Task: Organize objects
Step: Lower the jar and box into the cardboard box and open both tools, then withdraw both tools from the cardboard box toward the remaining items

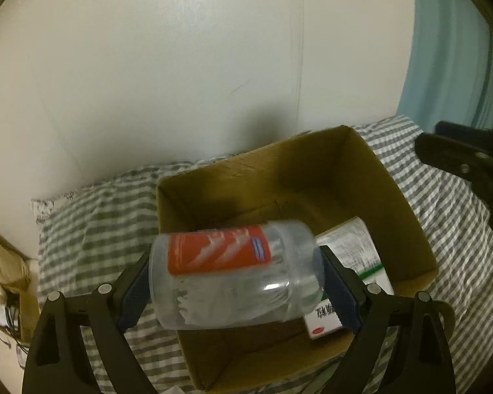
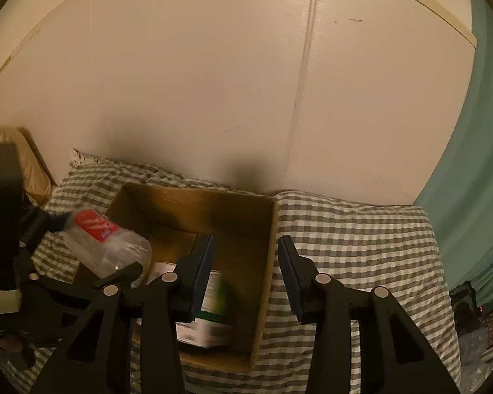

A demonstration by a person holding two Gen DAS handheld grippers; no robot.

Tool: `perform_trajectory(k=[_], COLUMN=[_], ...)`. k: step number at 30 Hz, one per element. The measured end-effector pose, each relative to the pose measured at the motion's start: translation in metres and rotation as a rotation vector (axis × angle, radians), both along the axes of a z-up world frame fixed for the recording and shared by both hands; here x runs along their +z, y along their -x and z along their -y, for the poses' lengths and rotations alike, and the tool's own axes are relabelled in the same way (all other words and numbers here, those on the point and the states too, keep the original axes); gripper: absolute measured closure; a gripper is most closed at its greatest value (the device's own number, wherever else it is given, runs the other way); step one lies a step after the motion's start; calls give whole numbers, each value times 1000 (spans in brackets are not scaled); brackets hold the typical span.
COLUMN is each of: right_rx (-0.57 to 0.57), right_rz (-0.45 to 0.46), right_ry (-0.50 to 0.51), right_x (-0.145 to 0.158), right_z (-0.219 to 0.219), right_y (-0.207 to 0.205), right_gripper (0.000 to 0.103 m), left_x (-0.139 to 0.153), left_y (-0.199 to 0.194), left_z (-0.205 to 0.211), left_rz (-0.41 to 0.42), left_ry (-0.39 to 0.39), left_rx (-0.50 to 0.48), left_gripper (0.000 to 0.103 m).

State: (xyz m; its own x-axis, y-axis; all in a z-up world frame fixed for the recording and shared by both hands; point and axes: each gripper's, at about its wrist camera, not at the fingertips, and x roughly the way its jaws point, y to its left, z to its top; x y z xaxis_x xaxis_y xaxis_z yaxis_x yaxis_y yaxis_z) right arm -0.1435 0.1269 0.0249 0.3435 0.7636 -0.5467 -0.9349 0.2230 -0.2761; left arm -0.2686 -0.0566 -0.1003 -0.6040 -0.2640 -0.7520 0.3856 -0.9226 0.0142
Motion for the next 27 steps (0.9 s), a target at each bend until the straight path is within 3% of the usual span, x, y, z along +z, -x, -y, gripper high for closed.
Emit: perform_trajectory(k=[1, 3, 4, 10, 15, 20, 27], right_rx=[-1, -3, 138, 173, 245, 302, 323], right_rz=[-3, -19, -28, -32, 1, 63, 106], right_ry=[-11, -41, -47, -80, -123, -162, -102], right_x=[4, 13, 15, 49, 78, 94, 63], right_z=[2, 11, 12, 44, 92, 144, 180], right_y=[-2, -1, 3, 25, 50, 70, 69], right_gripper=[41, 31, 30, 14, 9, 2, 0], left_x=[2, 16, 22, 64, 96, 106, 78], left_y=[-1, -12, -16, -49, -93, -140, -185], left_z=[0, 0, -2, -16, -33, -44, -53], left_rz=[-8, -41, -54, -94, -164, -176, -156], left_ry=[-6, -3, 1, 33, 83, 41, 17], left_rx=[1, 12, 17, 80, 111, 170, 236], left_gripper=[5, 0, 0, 0, 0, 0, 0])
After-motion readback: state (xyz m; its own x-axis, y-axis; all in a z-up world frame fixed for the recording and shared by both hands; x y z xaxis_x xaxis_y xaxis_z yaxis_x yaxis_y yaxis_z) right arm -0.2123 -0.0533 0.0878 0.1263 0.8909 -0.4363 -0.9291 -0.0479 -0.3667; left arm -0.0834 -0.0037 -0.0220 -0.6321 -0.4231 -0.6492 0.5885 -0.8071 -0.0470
